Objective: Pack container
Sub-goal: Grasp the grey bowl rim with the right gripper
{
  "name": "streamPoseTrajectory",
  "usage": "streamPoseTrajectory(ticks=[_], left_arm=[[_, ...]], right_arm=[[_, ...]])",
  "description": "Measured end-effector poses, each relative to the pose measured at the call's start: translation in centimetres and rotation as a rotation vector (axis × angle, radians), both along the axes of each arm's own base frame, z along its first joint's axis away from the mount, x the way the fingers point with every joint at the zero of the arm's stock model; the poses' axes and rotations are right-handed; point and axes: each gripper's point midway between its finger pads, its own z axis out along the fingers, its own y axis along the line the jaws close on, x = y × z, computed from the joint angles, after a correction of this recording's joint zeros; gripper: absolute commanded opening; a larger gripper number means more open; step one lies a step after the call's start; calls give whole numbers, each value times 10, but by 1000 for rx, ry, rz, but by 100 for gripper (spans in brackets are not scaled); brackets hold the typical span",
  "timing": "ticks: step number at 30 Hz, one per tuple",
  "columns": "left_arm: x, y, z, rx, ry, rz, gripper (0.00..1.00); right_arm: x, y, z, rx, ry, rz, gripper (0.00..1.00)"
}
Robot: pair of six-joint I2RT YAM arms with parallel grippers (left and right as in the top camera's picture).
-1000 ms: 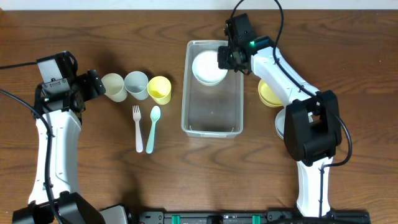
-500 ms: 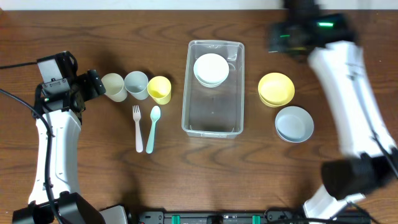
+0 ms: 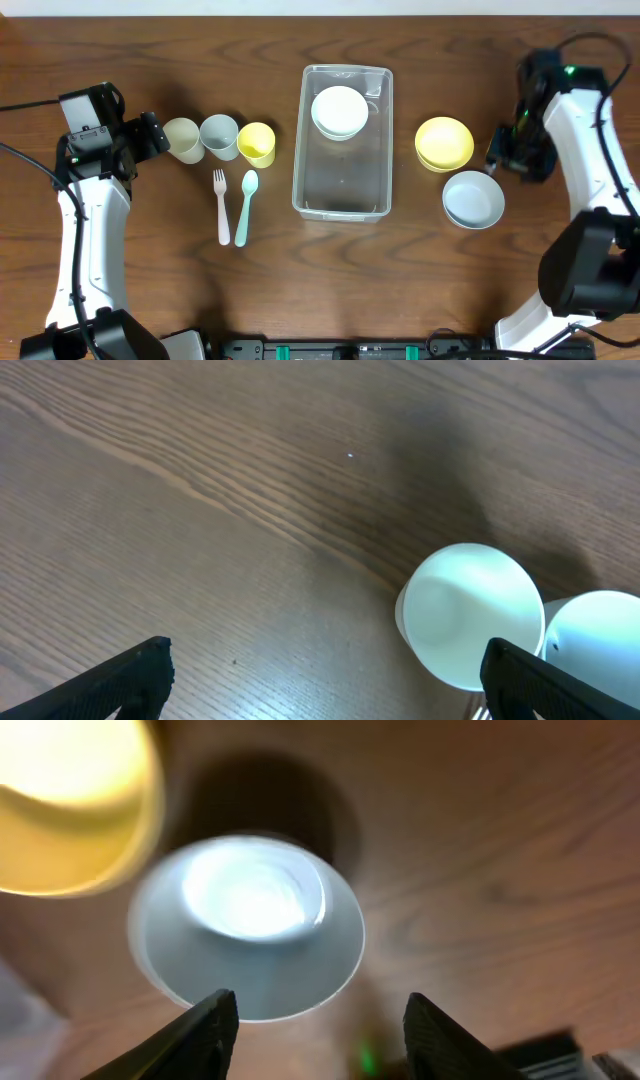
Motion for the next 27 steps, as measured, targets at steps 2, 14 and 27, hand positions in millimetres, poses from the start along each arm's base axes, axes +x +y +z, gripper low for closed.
streamPoseTrajectory(ticks=[2, 14, 27], left_arm=[[0, 0, 0, 1, 0, 0, 98], [0, 0, 0, 0, 0, 0, 98], [0, 0, 0, 0, 0, 0, 98]], right_arm=[[-11, 1, -16, 2, 36, -5, 56], [-55, 4, -81, 0, 123, -54, 26], [-60, 4, -50, -15, 33, -90, 1]])
